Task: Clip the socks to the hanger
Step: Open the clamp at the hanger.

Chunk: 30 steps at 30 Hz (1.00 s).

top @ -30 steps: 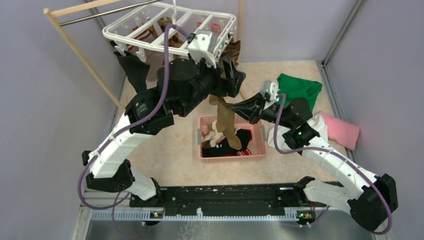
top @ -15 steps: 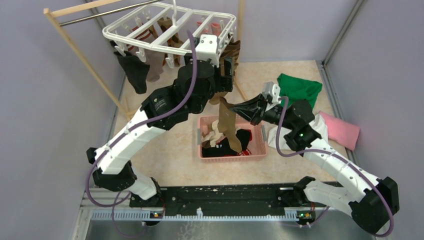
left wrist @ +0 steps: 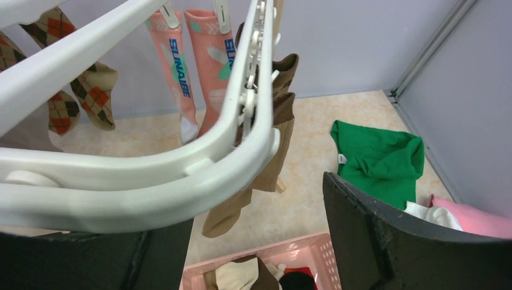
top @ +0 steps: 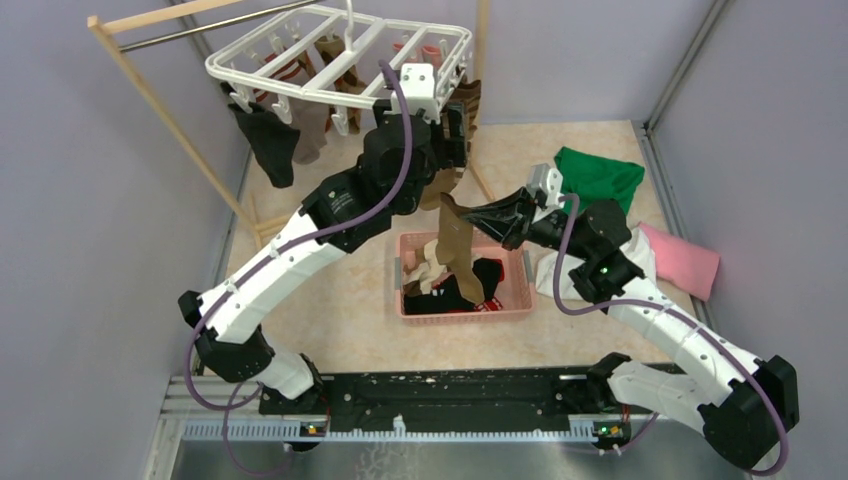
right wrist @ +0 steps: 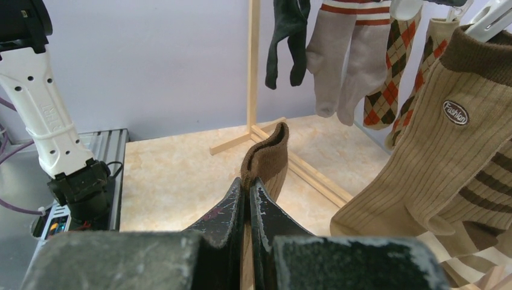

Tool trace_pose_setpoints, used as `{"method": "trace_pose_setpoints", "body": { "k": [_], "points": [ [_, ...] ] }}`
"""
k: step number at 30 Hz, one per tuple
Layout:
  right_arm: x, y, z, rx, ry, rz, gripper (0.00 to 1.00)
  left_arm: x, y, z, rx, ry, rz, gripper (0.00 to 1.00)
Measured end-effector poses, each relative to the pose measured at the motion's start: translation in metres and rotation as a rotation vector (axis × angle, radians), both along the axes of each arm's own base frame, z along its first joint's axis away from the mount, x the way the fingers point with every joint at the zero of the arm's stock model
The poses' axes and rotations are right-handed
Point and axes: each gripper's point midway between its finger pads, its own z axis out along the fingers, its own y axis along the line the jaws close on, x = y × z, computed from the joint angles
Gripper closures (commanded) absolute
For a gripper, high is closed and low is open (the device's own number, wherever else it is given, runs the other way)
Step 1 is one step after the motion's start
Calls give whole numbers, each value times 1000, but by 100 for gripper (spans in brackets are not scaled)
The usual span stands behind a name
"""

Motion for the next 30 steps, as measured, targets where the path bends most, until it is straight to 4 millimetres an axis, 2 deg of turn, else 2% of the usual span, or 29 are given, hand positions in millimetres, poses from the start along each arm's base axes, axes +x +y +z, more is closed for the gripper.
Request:
{"method": "trace_pose_setpoints", "body": {
  "k": [7,15,23,30],
  "points": [
    [1,-1,0,0,-1,-5,100,14,8,9,-31,-38,37,22],
    [2,-1,0,1,-2,-7,100,21,9,21,-79,-81,53,20],
    [4,-3,0,1,-2,-13,100,30,8,11,-135,-59,56,17],
    [6,-5,0,0,-3,-22,100,27,-1,6,-207,-26,11,12]
  ]
}}
